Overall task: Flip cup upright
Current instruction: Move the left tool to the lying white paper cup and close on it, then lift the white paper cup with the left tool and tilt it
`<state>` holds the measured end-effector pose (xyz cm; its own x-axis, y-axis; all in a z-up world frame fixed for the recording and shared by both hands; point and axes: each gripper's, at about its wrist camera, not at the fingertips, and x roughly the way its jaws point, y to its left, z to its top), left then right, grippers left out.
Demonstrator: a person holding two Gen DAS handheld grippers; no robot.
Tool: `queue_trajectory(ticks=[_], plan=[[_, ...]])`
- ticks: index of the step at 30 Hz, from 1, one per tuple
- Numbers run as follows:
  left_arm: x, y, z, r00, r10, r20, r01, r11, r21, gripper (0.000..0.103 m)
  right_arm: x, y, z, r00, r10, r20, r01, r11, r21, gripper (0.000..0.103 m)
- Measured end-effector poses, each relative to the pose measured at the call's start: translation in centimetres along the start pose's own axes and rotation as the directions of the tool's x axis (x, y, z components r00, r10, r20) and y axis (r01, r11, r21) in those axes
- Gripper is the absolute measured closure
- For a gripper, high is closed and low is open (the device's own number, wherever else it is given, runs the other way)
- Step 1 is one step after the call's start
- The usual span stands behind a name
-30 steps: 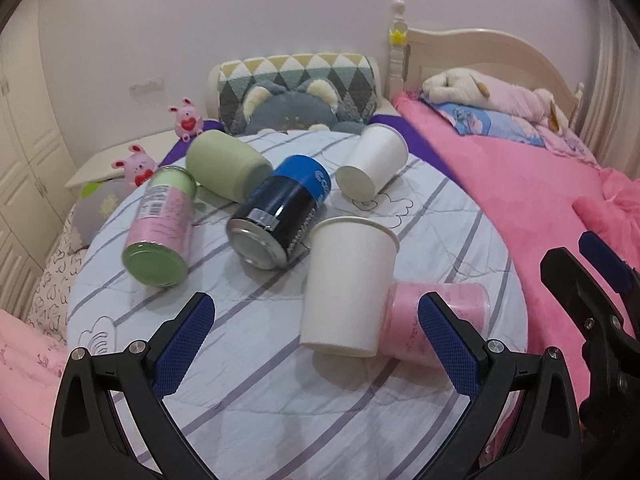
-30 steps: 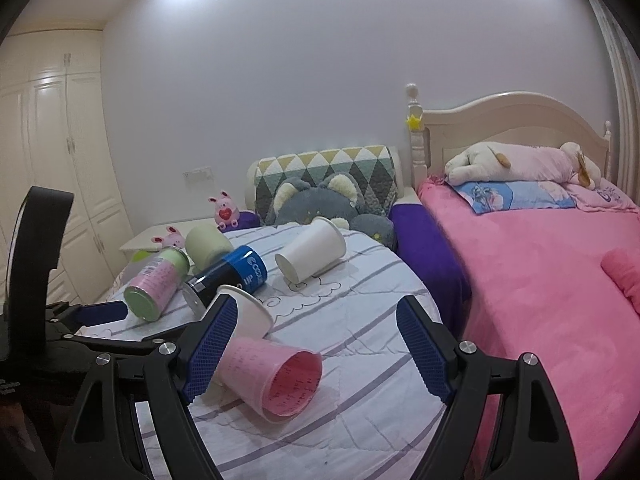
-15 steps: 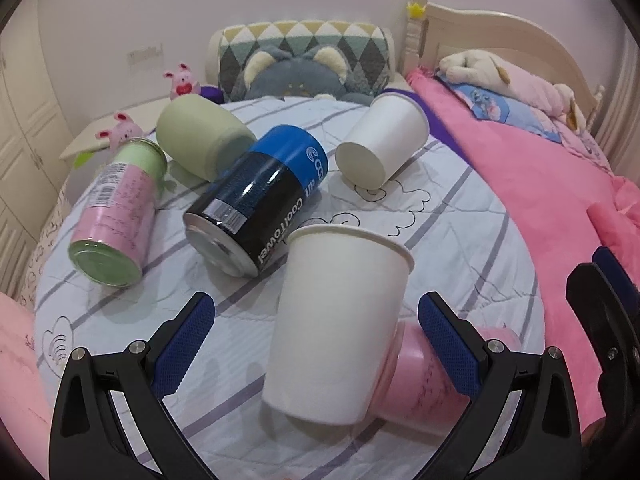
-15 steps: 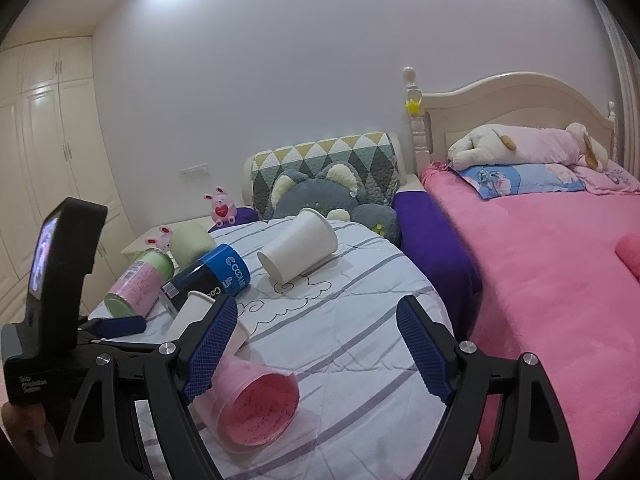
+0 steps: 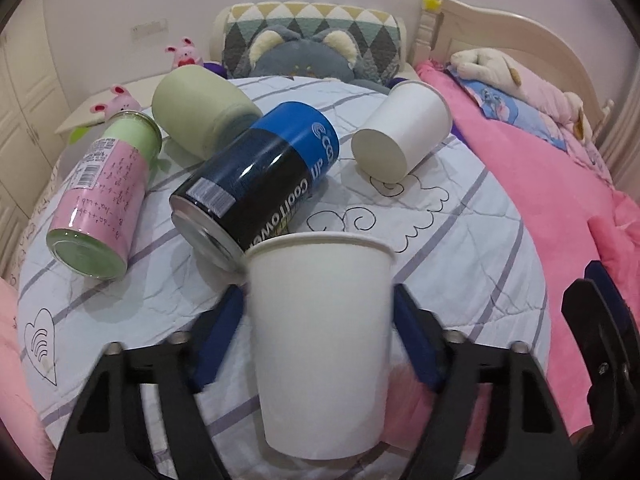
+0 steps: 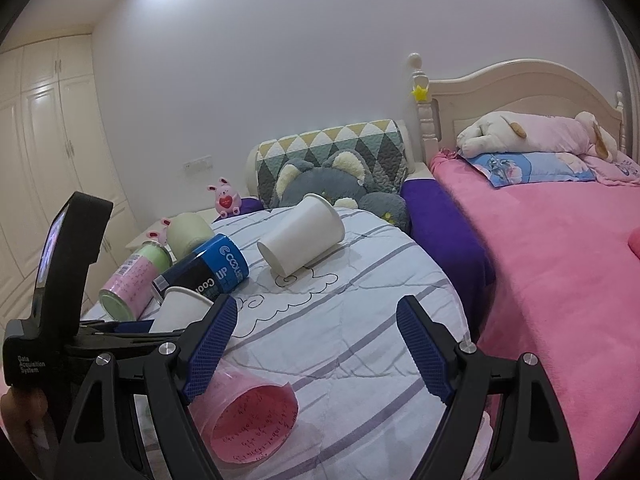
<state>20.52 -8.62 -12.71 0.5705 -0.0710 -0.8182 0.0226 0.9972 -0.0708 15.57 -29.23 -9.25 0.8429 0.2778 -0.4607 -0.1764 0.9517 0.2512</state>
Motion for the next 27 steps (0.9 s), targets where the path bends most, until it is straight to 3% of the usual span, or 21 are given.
queue_trajectory(ticks=[15,27], plan=[[-2.3,2.4,-1.0,1.000,0.007,0.006,-0.008,1.000,0.021,0.033,0.2,3.3,0.5,1.000,0.030,0.004,-0.030,0.999,-0.046,0.020],[-4.1,7.8,-3.4,0.999,0.034,-0.013,-0.034,0.999,-0.032,0.033,0.3,8.3,-0.5,0.998,0.053,-0.033,-0.057,0.992,-0.113,0.020]])
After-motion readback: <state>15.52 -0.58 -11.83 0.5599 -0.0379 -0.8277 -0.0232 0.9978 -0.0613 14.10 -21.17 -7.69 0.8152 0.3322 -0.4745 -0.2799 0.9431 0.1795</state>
